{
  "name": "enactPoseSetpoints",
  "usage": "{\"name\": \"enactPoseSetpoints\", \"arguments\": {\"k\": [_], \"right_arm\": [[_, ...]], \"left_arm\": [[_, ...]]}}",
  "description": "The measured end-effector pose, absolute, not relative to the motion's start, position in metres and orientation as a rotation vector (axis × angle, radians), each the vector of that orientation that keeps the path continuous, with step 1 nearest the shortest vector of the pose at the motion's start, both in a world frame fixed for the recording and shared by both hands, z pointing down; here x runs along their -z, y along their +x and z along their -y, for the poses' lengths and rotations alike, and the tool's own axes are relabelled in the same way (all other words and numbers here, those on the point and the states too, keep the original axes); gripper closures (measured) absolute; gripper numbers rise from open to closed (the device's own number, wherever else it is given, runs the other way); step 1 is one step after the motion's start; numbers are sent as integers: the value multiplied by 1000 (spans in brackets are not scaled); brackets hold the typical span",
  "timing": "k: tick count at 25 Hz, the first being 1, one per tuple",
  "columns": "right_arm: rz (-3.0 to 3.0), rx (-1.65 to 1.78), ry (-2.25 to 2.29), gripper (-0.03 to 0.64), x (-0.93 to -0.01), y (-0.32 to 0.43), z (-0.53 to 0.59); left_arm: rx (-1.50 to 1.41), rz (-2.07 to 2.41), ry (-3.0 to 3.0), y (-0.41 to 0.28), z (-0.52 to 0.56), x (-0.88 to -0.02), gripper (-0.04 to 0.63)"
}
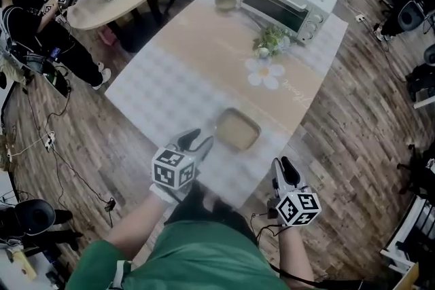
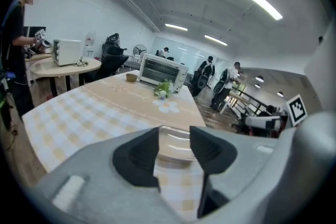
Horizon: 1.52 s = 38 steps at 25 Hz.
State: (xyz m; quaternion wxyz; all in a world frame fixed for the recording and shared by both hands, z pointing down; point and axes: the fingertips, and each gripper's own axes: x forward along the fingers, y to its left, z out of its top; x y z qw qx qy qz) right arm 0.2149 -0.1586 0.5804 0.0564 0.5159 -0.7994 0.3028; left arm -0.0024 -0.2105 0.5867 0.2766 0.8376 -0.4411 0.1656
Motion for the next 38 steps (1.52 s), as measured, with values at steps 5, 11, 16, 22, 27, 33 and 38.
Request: {"name": "enactPoseSetpoints", "arguments": {"k": [5, 11, 16, 22, 27, 33, 38], "right_arm": [[2377, -977, 1603, 508, -596, 212, 177], [2360, -996, 1644, 508, -610, 217, 191], [2331, -1037, 1673, 508, -622, 221, 201], [2328, -1096, 1715, 508, -625, 225, 208], [2315, -1091, 1736, 508, -620, 228, 205], [2286, -1099, 1777, 508, -619, 233, 197], [2277, -1097, 1802, 508, -614, 236, 194]], "left_arm": [[-510, 1003, 2193, 8, 252, -636, 433], [-580, 816, 2093, 17, 289, -690, 459], [-647, 768, 2035, 18, 306, -716, 459], [-667, 722, 1961, 19, 311, -735, 472], [-650, 694, 1913, 16, 308, -738, 500], [-638, 674, 1889, 16, 306, -741, 515], [-636, 655, 1874, 19, 308, -741, 546]]}}
